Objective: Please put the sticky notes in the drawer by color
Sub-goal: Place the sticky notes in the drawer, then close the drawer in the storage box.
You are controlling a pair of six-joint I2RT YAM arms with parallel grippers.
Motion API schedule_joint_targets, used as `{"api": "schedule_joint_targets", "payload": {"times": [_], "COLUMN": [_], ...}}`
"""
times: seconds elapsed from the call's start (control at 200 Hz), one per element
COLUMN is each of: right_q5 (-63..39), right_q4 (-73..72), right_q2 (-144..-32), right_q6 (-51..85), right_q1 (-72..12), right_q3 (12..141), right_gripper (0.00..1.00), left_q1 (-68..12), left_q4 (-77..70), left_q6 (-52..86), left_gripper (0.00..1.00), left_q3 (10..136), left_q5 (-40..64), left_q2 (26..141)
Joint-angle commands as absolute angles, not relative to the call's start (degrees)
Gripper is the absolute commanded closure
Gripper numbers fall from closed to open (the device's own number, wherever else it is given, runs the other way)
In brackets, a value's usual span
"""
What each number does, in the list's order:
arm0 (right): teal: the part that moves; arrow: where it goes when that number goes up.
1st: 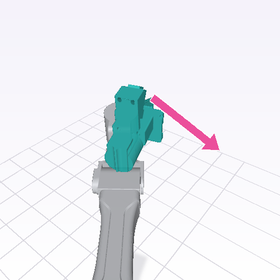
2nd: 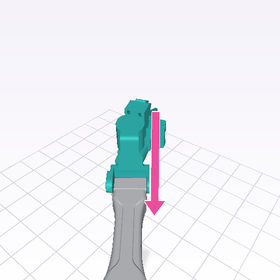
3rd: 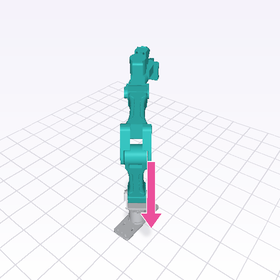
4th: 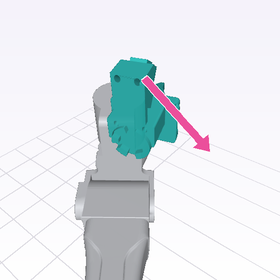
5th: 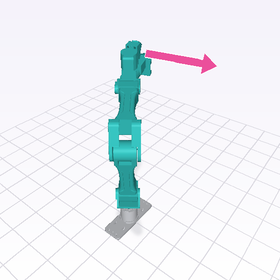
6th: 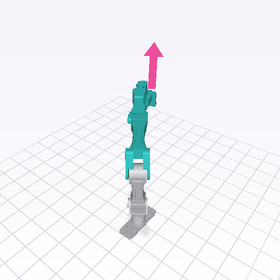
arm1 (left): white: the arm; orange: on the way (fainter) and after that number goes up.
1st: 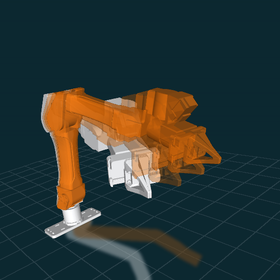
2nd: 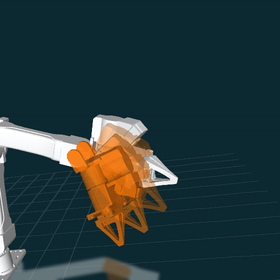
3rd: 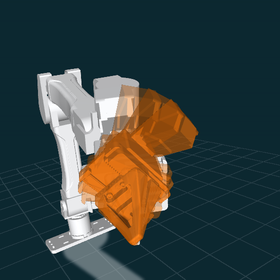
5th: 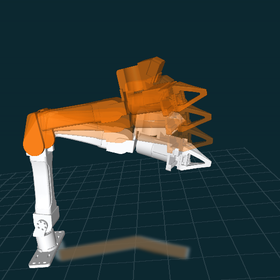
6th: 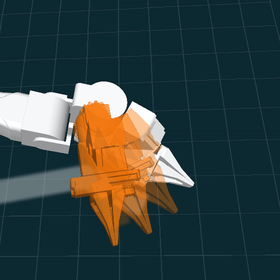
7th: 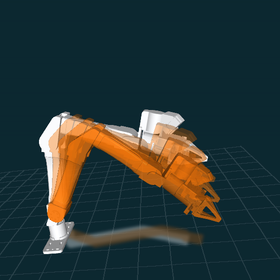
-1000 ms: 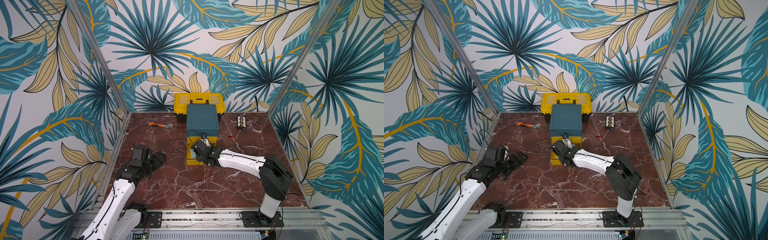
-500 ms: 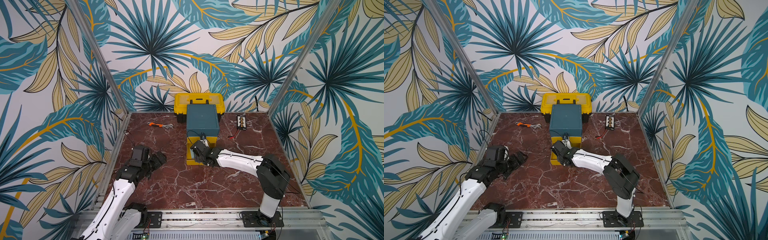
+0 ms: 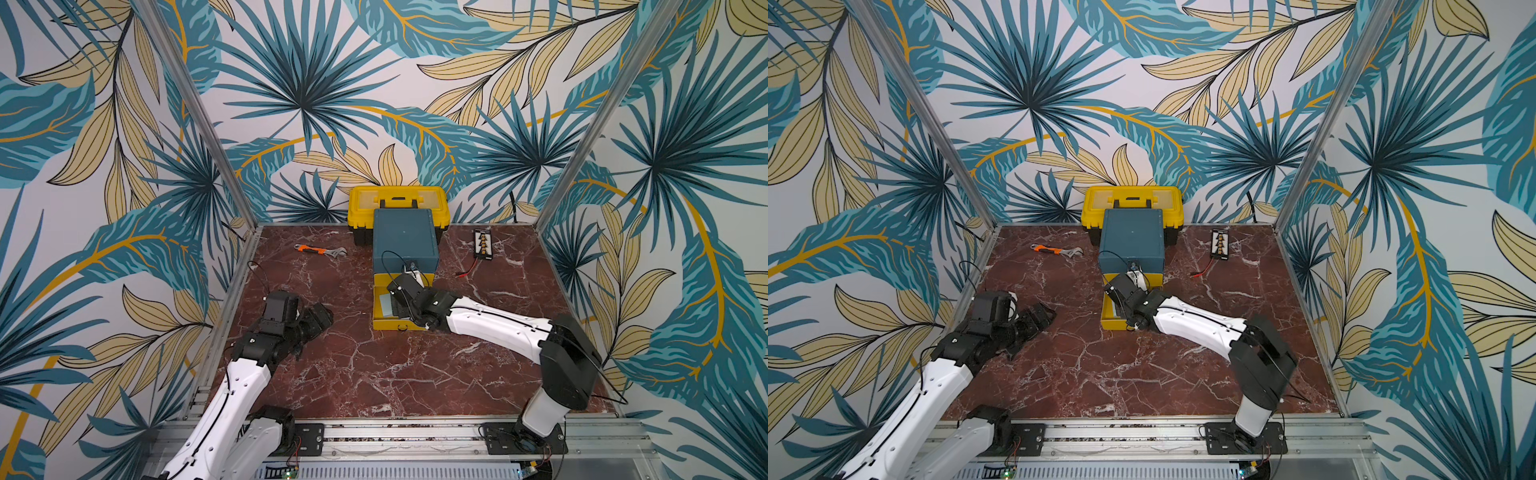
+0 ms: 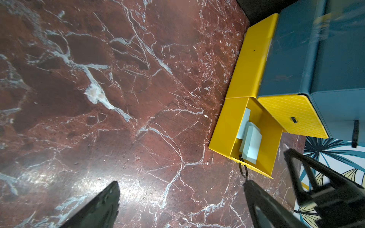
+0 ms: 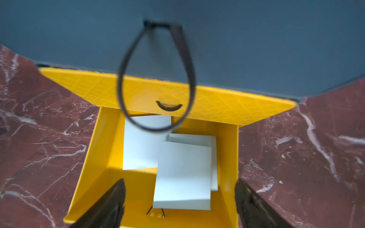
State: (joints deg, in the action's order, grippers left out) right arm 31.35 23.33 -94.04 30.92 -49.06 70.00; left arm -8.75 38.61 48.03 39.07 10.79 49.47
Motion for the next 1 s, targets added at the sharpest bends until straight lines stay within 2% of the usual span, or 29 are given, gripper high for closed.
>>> {"api": "schedule_joint_targets", "payload": {"times": [0.0, 0.085, 0.305, 0.691, 0.991], "right_q5": [30.2, 29.84, 27.15, 22.28, 20.72], "right_q4": [20.9, 19.11, 18.09, 13.02, 5.24], "right_q2": [-87.84, -82.99, -76.21, -75.39, -80.18], "right_q6": [30.25, 30.62, 32.32, 39.33, 40.39], "right_q1": [-48.88, -48.87, -48.94, -52.22, -52.93], "right_q3": [64.38, 59.29, 49.72, 39.67, 38.67], "right_gripper": [0.26, 0.4, 1.0, 1.0, 1.0], "left_q1": [-8.26, -8.27, -8.33, -10.27, -12.59], "left_q4": [35.95, 36.77, 34.55, 29.47, 29.26], "left_q6": [46.74, 44.96, 43.75, 45.42, 46.49], "left_gripper": [0.0, 0.0, 0.0, 0.0, 0.0], "left_q3": [38.9, 40.62, 42.45, 41.22, 42.18], "left_q5": [11.7, 11.41, 12.96, 12.92, 11.88], "left_q2": [49.56, 51.23, 54.77, 57.77, 58.77]}}
